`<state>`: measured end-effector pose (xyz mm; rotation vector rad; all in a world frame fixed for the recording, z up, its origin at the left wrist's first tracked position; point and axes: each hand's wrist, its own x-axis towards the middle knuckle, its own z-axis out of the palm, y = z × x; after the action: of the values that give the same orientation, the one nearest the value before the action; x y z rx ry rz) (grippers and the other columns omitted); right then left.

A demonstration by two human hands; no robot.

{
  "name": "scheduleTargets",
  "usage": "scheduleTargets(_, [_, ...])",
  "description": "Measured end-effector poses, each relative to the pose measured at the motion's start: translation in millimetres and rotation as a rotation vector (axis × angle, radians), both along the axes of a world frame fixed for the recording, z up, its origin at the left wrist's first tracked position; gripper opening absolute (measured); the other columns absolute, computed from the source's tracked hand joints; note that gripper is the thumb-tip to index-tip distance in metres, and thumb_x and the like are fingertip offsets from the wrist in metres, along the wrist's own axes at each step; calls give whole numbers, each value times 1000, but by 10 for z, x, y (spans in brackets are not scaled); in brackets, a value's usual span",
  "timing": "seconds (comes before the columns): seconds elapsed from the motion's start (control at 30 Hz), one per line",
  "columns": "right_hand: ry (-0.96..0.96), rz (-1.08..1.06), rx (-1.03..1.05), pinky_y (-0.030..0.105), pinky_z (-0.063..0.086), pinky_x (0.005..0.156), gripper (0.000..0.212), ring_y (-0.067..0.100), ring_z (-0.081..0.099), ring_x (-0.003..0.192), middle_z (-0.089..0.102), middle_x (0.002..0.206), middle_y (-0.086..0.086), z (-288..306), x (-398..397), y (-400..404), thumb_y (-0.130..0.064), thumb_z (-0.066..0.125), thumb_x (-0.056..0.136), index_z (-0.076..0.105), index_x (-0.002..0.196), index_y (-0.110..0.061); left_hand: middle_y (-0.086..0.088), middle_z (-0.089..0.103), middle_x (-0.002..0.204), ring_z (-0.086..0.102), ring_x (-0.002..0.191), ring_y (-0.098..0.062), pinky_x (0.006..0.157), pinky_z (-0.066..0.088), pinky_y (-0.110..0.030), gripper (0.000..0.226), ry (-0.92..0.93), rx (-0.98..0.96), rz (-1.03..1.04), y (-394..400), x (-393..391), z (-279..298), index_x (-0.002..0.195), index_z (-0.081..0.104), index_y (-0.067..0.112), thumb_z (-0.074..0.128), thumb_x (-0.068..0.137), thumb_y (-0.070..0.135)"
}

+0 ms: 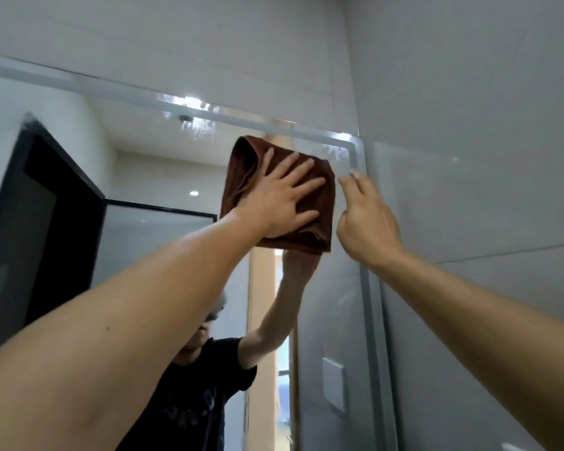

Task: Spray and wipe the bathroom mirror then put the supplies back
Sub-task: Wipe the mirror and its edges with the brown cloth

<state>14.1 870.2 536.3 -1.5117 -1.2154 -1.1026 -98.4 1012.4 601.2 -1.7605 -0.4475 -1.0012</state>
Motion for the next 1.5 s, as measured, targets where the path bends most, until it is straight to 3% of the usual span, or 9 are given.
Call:
scheduleTargets(0.07, [-42,11,-3,41,32,116,60,26,28,148,20,165,5,33,13,22,-7,44,97,29,154,-15,-1,7,169,-2,155,-27,120,-6,-62,71,-279,-73,58,-59,33,291,158,17,39,22,94,69])
scheduleTargets(0.17, [-81,32,15,43,34,118,60,25,29,148,22,164,4,108,103,58,-8,43,98,29,155,-18,-5,3,169,-5,154,-33,118,-7,-65,75,-423,-142,81,-180,302,429,159,12,33,20,94,68])
scheduleTargets(0.37, [-53,8,42,40,35,117,61,24,32,146,27,161,5,157,227,15,-5,49,95,32,153,-10,-1,11,168,3,155,-28,121,-6,-60,70,-71,-38,1,-183,614,387,158,20,36,26,95,67])
scheduleTargets(0.8, [-77,-3,23,35,42,109,62,25,40,138,27,157,11,154,313,-224,0,52,94,29,152,-6,-6,-5,169,-10,154,-32,118,-8,-66,70,-62,-152,85,-541,1256,843,161,4,22,31,103,49])
scheduleTargets(0.97, [7,20,39,33,37,112,68,25,36,143,25,161,9,126,342,-245,2,53,92,28,154,-6,-8,-4,169,-10,154,-33,118,-6,-65,72,-61,-128,41,-586,1154,430,160,5,21,28,100,53])
scheduleTargets(1.2, [88,24,6,35,36,114,51,25,40,139,38,153,10,-170,317,-274,-5,46,98,38,148,-6,-10,0,168,-13,153,-37,116,-17,-65,84,-13,-134,-38,-450,1216,-767,161,-1,22,31,94,62])
scheduleTargets(1.33, [135,29,-107,30,24,118,61,21,25,149,26,163,7,-387,217,-330,2,41,97,26,155,-8,-13,-2,168,-22,150,-38,115,-14,-67,78,221,-153,-79,-340,1038,-1614,161,8,25,36,96,58])
scheduleTargets(1.43, [144,42,-132,32,20,121,64,20,19,152,21,165,7,-433,133,-355,3,39,96,23,157,-9,-11,-4,168,-28,148,-33,110,-35,-50,77,395,-170,-83,-286,817,-1896,160,15,23,41,97,58])
scheduleTargets(1.5, [159,44,-140,34,21,121,65,21,21,152,22,165,6,-421,106,-390,3,41,95,24,157,-9,-5,-3,168,-25,150,-26,109,-35,-40,73,456,-178,-119,-256,726,-1791,160,17,27,41,98,58])
